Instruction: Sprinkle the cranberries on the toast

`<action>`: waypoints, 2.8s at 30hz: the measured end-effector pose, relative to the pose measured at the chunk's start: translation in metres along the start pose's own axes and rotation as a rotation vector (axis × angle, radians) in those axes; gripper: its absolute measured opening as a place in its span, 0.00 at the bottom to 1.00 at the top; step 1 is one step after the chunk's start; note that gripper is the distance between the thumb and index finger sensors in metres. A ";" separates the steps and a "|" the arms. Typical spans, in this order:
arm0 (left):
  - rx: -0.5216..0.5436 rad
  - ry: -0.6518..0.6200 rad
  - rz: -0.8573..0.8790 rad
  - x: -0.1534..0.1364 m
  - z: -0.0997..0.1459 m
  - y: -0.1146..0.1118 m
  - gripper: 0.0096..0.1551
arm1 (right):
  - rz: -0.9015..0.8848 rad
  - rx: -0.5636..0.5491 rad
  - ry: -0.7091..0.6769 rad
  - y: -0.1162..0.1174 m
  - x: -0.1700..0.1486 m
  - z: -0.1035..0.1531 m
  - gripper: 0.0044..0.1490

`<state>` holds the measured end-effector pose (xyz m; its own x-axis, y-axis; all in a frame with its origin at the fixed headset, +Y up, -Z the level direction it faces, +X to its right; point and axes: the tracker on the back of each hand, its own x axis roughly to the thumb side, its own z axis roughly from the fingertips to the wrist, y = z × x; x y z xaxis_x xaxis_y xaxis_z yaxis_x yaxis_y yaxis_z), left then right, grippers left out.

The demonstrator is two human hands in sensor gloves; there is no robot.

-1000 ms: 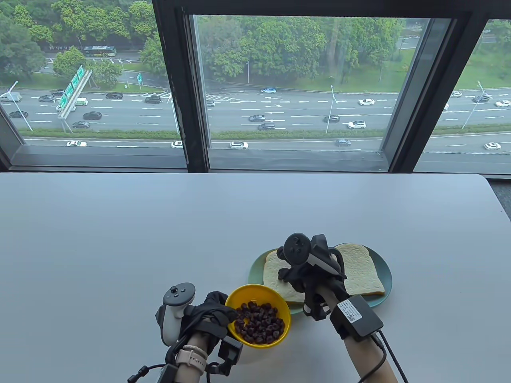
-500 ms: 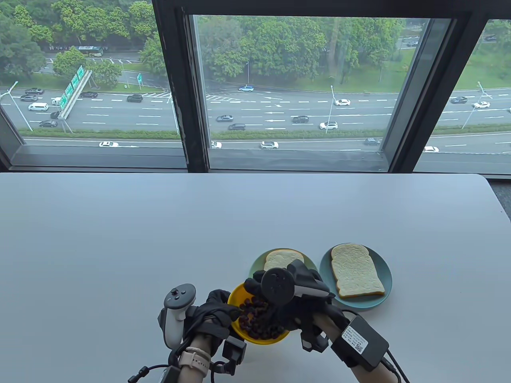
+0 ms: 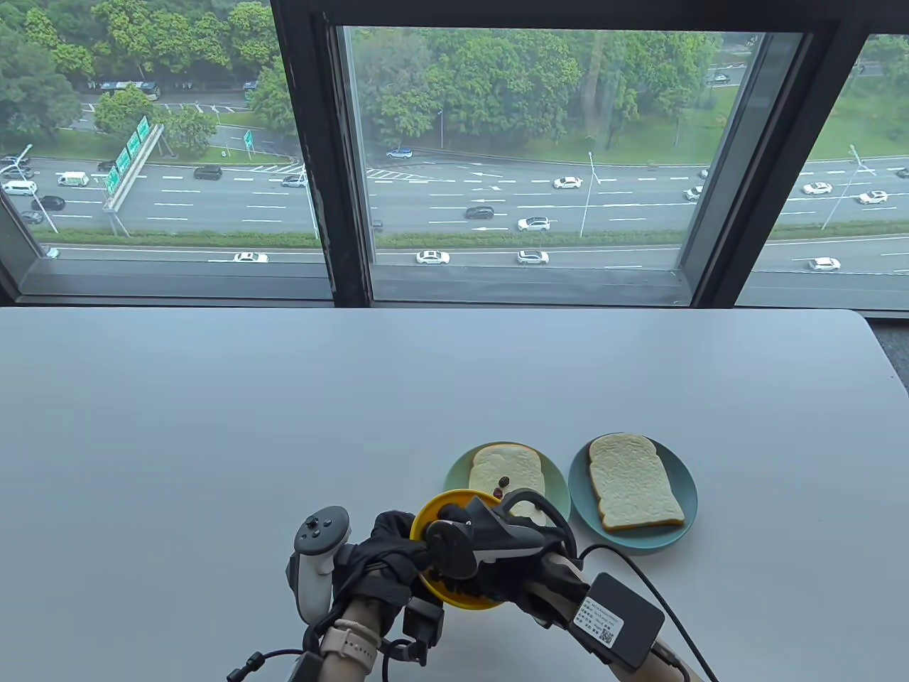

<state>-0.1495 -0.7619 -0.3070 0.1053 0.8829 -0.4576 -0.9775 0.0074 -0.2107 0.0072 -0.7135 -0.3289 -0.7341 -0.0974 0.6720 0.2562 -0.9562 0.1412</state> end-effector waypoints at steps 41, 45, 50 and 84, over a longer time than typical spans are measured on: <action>-0.037 0.104 -0.062 -0.006 -0.003 0.003 0.32 | -0.211 -0.254 0.223 -0.036 -0.086 -0.031 0.25; -0.062 0.106 -0.067 -0.005 -0.003 0.003 0.32 | -0.205 -0.205 0.295 -0.018 -0.101 -0.054 0.25; -0.064 0.113 -0.074 -0.006 -0.002 0.004 0.32 | -0.138 -0.172 0.347 -0.004 -0.107 -0.073 0.25; -0.049 0.127 -0.107 -0.007 -0.005 0.004 0.32 | -0.353 -0.227 0.435 0.015 -0.147 -0.013 0.31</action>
<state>-0.1531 -0.7704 -0.3090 0.2339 0.8117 -0.5353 -0.9498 0.0730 -0.3043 0.1111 -0.7174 -0.4353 -0.9525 0.1787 0.2464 -0.1554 -0.9816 0.1112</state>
